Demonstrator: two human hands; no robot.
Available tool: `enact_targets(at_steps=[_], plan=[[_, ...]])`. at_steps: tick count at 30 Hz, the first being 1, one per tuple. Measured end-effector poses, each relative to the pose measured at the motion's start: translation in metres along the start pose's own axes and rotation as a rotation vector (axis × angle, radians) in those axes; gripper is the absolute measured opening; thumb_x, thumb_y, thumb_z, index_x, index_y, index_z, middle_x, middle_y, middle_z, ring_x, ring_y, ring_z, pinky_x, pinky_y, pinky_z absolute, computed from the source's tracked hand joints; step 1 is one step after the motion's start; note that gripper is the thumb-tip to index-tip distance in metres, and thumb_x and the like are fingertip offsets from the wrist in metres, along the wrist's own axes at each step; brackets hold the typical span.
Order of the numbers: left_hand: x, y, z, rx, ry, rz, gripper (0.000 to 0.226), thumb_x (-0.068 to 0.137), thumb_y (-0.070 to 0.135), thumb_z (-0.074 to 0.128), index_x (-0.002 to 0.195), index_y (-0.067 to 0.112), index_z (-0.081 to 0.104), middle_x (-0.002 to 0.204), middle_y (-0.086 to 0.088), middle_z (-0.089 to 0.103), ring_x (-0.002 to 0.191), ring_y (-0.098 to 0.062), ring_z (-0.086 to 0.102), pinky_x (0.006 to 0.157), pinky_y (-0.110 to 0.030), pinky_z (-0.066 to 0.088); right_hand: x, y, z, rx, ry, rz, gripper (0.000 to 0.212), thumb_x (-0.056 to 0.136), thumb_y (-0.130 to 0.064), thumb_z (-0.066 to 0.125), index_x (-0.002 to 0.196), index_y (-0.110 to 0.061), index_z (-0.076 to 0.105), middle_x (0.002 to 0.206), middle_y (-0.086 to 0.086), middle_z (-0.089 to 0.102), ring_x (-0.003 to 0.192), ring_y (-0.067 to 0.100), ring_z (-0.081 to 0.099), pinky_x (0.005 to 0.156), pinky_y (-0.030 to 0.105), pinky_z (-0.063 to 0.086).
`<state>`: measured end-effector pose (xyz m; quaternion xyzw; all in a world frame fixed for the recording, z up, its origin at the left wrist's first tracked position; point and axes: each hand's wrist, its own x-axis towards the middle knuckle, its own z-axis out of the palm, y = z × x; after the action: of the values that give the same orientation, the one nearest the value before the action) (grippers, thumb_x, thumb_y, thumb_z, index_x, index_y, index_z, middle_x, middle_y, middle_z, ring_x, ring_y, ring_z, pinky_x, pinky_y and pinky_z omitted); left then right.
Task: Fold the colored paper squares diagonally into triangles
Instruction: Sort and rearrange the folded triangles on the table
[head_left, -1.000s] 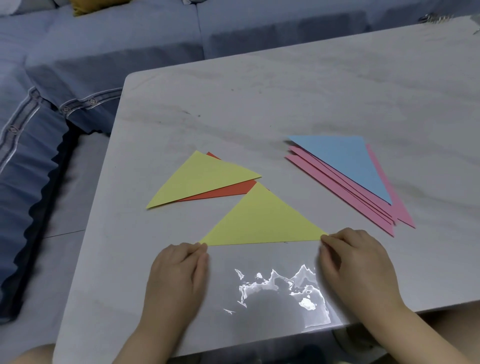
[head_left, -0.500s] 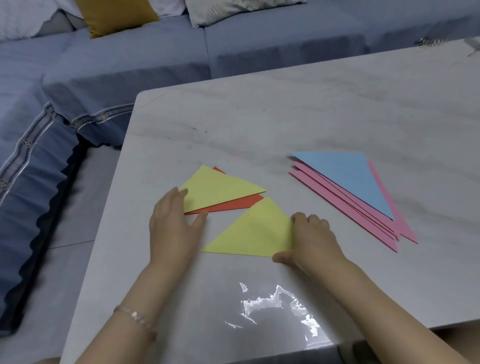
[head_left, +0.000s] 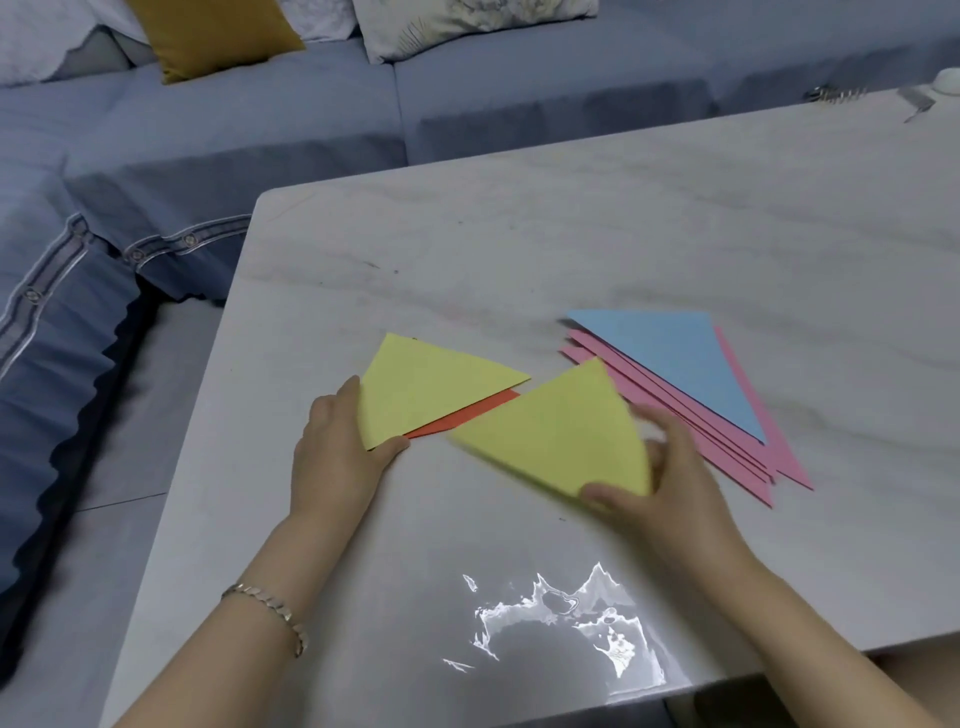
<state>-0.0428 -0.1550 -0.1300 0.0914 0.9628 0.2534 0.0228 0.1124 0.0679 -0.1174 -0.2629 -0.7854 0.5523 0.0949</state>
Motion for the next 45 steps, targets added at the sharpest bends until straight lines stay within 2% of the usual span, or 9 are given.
enact_targets(at_steps=[3,6,14,19,22,27,32,38,45], plan=[[-0.009,0.002,-0.001,-0.078,0.048,0.035,0.076,0.079,0.033,0.071,0.141,0.021,0.028,0.134,-0.005,0.040,0.120,-0.025,0.043,0.089,-0.034,0.038,0.023,-0.001,-0.027,0.056,0.233,-0.105,0.068,0.065,-0.008,0.080,0.114,-0.033,0.039,0.098,-0.014,0.049,0.081,-0.006,0.052,0.065,0.007,0.038],[-0.019,0.009,-0.004,-0.135,0.081,0.072,0.068,0.082,0.031,0.067,0.140,0.024,0.032,0.135,0.001,0.038,0.119,-0.020,0.043,0.086,-0.028,0.034,0.047,0.005,-0.048,0.004,0.369,-0.143,0.051,0.072,-0.011,0.076,0.112,-0.027,0.050,0.104,-0.018,0.050,0.090,0.009,0.049,0.080,0.019,0.038],[-0.037,0.016,-0.012,-0.129,0.172,0.143,0.056,0.083,0.028,0.066,0.134,0.020,0.043,0.131,0.004,0.047,0.117,-0.016,0.045,0.096,-0.032,0.036,0.048,0.017,-0.037,-0.514,0.407,-0.118,0.035,0.080,-0.012,0.066,0.114,-0.010,0.059,0.136,0.017,0.034,0.128,0.033,0.026,0.107,0.038,0.025],[-0.043,0.014,0.002,-0.083,0.062,0.382,0.054,0.077,0.045,0.059,0.125,0.020,0.050,0.120,-0.003,0.060,0.107,-0.012,0.046,0.094,-0.029,0.036,0.027,0.007,-0.005,-0.469,0.006,-0.449,0.052,0.074,-0.032,0.071,0.121,-0.016,0.056,0.133,0.007,0.043,0.125,0.018,0.035,0.104,0.033,0.029],[-0.046,0.006,0.021,0.033,-0.048,0.422,0.050,0.077,0.048,0.048,0.122,0.028,0.045,0.120,-0.004,0.062,0.107,-0.018,0.052,0.093,-0.027,0.031,0.023,0.016,0.011,-0.548,-0.187,-0.423,0.045,0.079,-0.035,0.061,0.121,-0.020,0.058,0.135,0.005,0.046,0.126,0.020,0.041,0.104,0.030,0.031],[-0.053,0.006,0.039,0.186,-0.032,0.438,0.044,0.081,0.037,0.042,0.109,0.012,0.066,0.121,-0.020,0.061,0.107,-0.034,0.061,0.096,-0.042,0.042,0.020,0.044,0.027,-0.747,0.001,-0.542,0.025,0.075,-0.021,0.061,0.096,-0.011,0.071,0.122,0.018,0.060,0.110,0.039,0.057,0.090,0.050,0.045],[-0.072,0.014,0.049,0.240,-0.060,0.566,0.040,0.087,0.022,0.036,0.116,0.012,0.062,0.133,-0.012,0.054,0.127,-0.028,0.044,0.104,-0.037,0.024,0.010,0.033,0.040,-0.786,0.040,-0.656,0.019,0.067,-0.007,0.061,0.084,-0.004,0.070,0.101,0.014,0.067,0.091,0.033,0.064,0.077,0.037,0.053],[-0.084,0.016,0.058,0.221,-0.181,0.528,0.059,0.100,0.035,0.008,0.129,0.009,0.051,0.138,-0.004,0.050,0.129,-0.023,0.044,0.107,-0.031,0.021,-0.002,0.032,0.067,-0.780,-0.117,-0.703,0.033,0.083,-0.025,0.044,0.103,-0.012,0.066,0.098,-0.001,0.064,0.091,0.017,0.055,0.080,0.021,0.040],[-0.085,0.014,0.059,0.254,-0.184,0.541,0.060,0.099,0.039,0.008,0.129,0.009,0.050,0.137,-0.005,0.051,0.128,-0.025,0.045,0.104,-0.033,0.023,-0.010,0.033,0.048,-0.827,-0.041,-0.664,0.031,0.087,-0.029,0.042,0.090,-0.014,0.069,0.080,-0.002,0.062,0.070,0.021,0.059,0.063,0.028,0.046]])
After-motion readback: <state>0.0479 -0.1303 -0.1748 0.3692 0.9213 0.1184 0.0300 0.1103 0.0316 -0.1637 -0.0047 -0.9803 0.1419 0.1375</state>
